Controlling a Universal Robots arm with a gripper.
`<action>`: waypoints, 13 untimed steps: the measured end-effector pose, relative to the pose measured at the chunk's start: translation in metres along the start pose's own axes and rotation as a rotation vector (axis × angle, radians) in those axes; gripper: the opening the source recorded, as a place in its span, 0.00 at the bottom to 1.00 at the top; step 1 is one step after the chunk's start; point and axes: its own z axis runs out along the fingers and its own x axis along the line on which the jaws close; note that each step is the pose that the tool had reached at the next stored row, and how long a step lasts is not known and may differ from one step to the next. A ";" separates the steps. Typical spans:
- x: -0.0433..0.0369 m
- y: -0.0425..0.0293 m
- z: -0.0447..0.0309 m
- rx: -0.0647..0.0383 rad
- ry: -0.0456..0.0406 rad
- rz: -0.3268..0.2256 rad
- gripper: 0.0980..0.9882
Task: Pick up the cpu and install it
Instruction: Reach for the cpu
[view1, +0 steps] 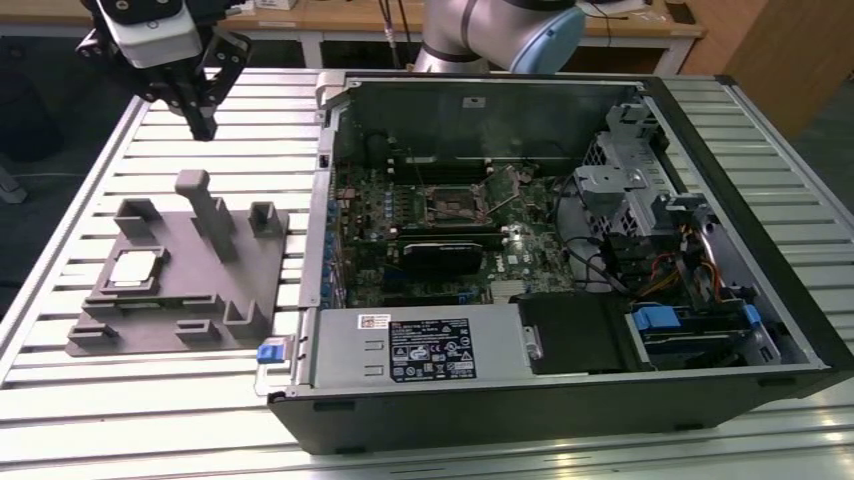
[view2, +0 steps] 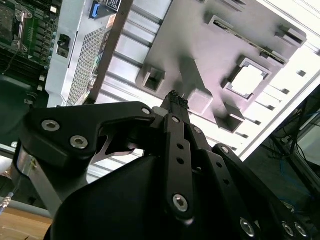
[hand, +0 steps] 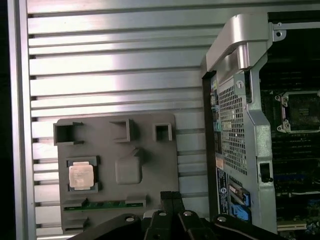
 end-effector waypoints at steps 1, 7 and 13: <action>0.0013 -0.0001 0.0001 0.000 0.0000 0.000 0.01; 0.0077 -0.0006 0.0003 0.000 0.0008 0.000 0.01; 0.0147 -0.0012 0.0008 0.000 0.0021 0.000 0.01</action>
